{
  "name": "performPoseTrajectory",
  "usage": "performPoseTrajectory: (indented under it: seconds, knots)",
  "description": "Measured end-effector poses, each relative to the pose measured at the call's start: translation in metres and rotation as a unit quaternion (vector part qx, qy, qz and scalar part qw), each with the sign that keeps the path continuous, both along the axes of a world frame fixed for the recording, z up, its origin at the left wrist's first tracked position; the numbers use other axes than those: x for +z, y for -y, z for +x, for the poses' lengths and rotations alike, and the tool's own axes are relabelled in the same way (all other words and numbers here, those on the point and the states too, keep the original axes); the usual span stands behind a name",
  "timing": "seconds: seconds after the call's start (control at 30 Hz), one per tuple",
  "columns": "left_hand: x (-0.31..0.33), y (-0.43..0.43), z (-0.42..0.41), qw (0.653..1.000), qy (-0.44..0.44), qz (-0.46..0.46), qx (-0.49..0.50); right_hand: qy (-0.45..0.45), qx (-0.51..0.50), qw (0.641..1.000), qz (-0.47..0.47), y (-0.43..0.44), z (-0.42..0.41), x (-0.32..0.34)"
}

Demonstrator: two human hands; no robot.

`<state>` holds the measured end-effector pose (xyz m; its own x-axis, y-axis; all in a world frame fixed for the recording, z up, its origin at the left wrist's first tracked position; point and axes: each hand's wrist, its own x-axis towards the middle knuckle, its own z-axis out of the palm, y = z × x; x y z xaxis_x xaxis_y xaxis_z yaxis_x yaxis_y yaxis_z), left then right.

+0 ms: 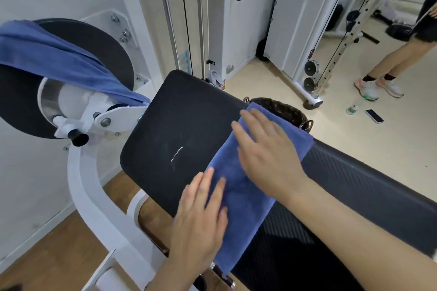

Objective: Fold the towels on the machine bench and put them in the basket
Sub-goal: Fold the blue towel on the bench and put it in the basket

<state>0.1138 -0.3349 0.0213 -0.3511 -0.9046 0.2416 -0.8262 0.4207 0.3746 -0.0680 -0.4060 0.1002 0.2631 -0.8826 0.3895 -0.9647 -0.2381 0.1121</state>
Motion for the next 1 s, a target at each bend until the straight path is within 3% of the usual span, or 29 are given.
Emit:
performPoseTrajectory:
  seconds: [0.2, 0.43, 0.57, 0.77, 0.87, 1.0]
  knots:
    - [-0.032, 0.011, -0.014, 0.995, 0.085, 0.047, -0.024, -0.073, -0.032, 0.987, 0.141, -0.005, -0.014, -0.035]
    - [-0.035, 0.016, -0.014, 0.993, 0.101, 0.051, -0.018, -0.023, -0.056, 0.994, 0.095, -0.033, -0.026, -0.023]
    - [-0.030, 0.015, -0.011, 0.993, 0.110, 0.046, -0.021, -0.052, -0.074, 0.987, 0.130, -0.047, -0.040, -0.034]
    - [-0.027, -0.014, 0.033, 0.996, 0.007, -0.017, -0.087, -0.046, -0.071, 0.989, 0.125, -0.046, -0.039, -0.033]
    - [-0.035, -0.026, 0.054, 0.993, 0.008, 0.020, -0.118, -0.004, -0.038, 0.997, 0.069, -0.056, -0.023, -0.030]
    - [-0.039, -0.023, 0.061, 0.988, -0.012, 0.054, -0.142, 0.022, 0.109, 0.994, 0.020, -0.091, 0.016, -0.038]
